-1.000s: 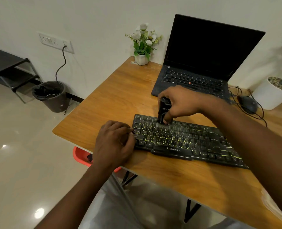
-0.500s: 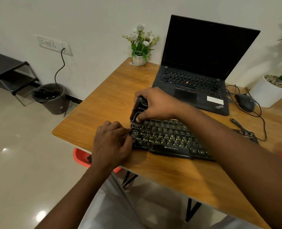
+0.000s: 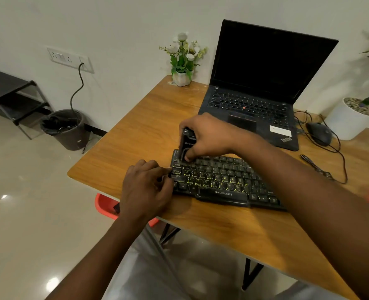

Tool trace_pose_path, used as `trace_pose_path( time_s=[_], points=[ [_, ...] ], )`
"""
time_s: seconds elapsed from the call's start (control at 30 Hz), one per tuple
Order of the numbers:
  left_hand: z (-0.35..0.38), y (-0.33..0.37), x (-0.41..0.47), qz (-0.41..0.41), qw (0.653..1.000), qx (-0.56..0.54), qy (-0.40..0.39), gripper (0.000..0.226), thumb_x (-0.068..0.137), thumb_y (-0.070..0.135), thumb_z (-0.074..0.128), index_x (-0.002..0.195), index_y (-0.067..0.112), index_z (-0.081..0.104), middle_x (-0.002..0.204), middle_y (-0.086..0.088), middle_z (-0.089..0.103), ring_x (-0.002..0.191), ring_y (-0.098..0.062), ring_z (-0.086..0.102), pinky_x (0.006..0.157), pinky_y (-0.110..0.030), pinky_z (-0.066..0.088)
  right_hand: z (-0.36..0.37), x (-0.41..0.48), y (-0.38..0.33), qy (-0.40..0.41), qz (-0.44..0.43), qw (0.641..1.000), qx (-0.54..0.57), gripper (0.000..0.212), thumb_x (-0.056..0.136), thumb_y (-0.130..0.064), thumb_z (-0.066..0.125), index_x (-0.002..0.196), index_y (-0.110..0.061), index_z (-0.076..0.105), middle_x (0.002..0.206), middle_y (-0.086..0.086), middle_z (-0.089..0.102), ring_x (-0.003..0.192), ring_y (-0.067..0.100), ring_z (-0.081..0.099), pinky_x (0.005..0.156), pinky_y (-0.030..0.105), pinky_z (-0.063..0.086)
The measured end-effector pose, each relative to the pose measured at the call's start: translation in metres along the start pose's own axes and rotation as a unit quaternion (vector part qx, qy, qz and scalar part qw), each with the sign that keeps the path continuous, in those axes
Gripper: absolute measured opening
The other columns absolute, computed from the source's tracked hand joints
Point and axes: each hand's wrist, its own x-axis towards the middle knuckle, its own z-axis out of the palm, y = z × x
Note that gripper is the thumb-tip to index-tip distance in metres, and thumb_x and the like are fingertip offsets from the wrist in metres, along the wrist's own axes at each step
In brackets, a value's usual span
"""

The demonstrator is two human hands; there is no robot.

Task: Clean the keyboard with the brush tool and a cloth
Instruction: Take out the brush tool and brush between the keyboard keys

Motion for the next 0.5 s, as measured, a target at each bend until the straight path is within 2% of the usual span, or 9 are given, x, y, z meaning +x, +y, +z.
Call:
trace_pose_path(
  time_s=[0.17,0.4,0.5],
  points=[
    [0.000,-0.001,0.000,0.002,1.000,0.000,-0.008,0.036,0.092,0.036,0.055,0.107,0.018,0.083,0.080,0.007,0.062,0.076,-0.018,0.051,0.072,-0.046,0.045,0.014,0.014,-0.013,0.052,-0.025,0.997,0.056,0.039,0.076,-0.024,0.091,0.106,-0.015,0.067,0.100,0.000,0.071,0.091,0.018,0.069,0.078,0.050,0.062],
    [0.000,0.001,0.001,-0.001,1.000,0.001,-0.001,0.038,0.092,0.036,0.054,0.106,0.016,0.083,0.079,0.006,0.063,0.075,-0.017,0.052,0.073,-0.048,0.046,-0.010,0.000,0.009,-0.040,0.012,0.998,-0.050,0.040,0.073,-0.025,0.095,0.101,-0.018,0.067,0.096,-0.001,0.070,0.089,0.020,0.068,0.076,0.047,0.061],
    [-0.001,0.000,0.000,-0.001,1.000,0.002,0.002,0.037,0.091,0.035,0.055,0.106,0.017,0.083,0.079,0.007,0.063,0.075,-0.018,0.052,0.073,-0.048,0.046,-0.016,-0.002,0.010,-0.017,0.010,0.999,-0.047,0.038,0.074,-0.025,0.094,0.100,-0.017,0.068,0.094,0.000,0.071,0.087,0.021,0.068,0.076,0.049,0.061]
  ],
)
